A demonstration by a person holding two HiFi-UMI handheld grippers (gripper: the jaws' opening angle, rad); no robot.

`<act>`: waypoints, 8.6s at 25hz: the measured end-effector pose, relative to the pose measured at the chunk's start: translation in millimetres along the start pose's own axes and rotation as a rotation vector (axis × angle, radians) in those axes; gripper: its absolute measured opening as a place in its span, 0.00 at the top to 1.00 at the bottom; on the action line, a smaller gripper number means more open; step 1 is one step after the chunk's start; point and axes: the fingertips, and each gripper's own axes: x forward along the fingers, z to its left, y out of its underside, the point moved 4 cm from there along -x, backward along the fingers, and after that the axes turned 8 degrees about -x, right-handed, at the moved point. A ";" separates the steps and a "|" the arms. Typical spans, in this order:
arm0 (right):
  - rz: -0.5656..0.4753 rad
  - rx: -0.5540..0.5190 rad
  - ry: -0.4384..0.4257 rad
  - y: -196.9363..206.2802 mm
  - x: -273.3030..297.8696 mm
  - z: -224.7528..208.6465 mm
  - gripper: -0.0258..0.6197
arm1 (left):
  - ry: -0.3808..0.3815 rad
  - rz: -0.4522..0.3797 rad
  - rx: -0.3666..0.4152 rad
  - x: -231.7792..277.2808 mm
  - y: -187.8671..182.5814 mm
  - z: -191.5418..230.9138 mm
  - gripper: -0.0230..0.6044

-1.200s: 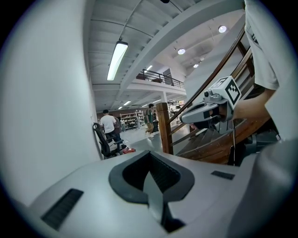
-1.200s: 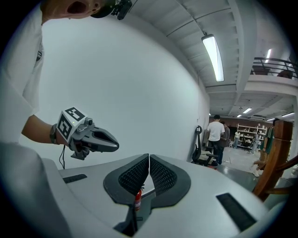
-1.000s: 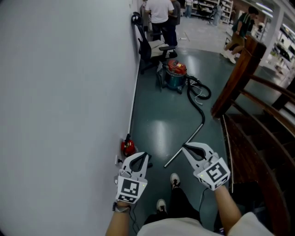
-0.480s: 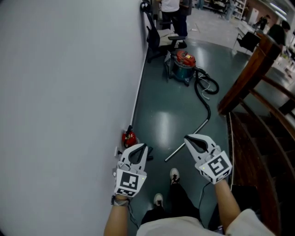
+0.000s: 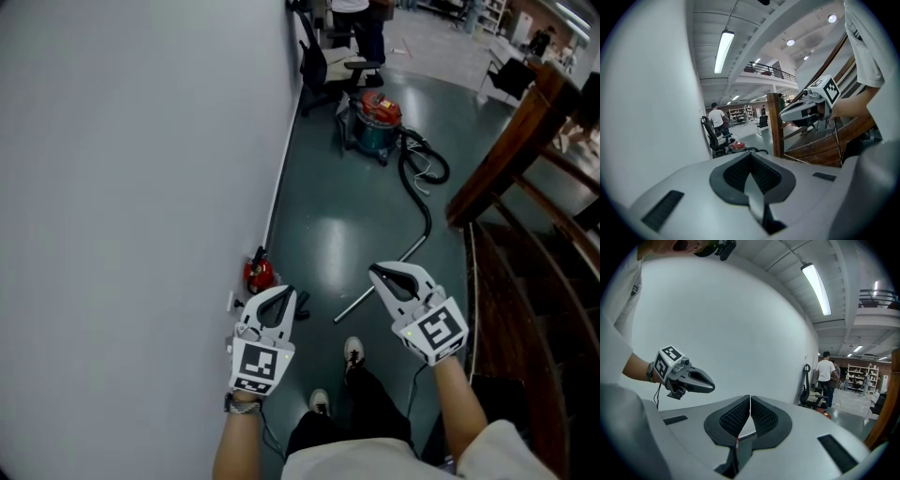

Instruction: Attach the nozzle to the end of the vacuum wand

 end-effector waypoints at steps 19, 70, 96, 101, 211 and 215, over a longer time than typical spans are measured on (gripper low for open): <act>0.029 0.010 -0.019 78.1 30.2 21.3 0.92 | -0.005 0.049 -0.048 27.3 83.7 0.3 0.96; 0.026 -0.237 -0.054 503.8 185.5 87.5 0.91 | 0.036 0.021 0.159 237.3 476.8 16.8 0.96; 0.230 -0.232 -0.285 703.7 234.5 126.3 0.91 | 0.113 0.254 0.046 289.2 659.7 30.9 0.96; 0.281 -0.216 -0.426 742.2 231.2 143.0 0.91 | 0.174 0.335 0.040 293.6 692.7 21.4 0.96; 0.576 -0.853 -0.882 865.5 298.9 216.8 0.71 | 0.426 0.766 0.071 327.7 868.7 -35.9 0.67; 0.588 -0.871 -0.889 866.9 298.4 220.3 0.72 | 0.419 0.762 0.061 328.2 864.8 -37.1 0.68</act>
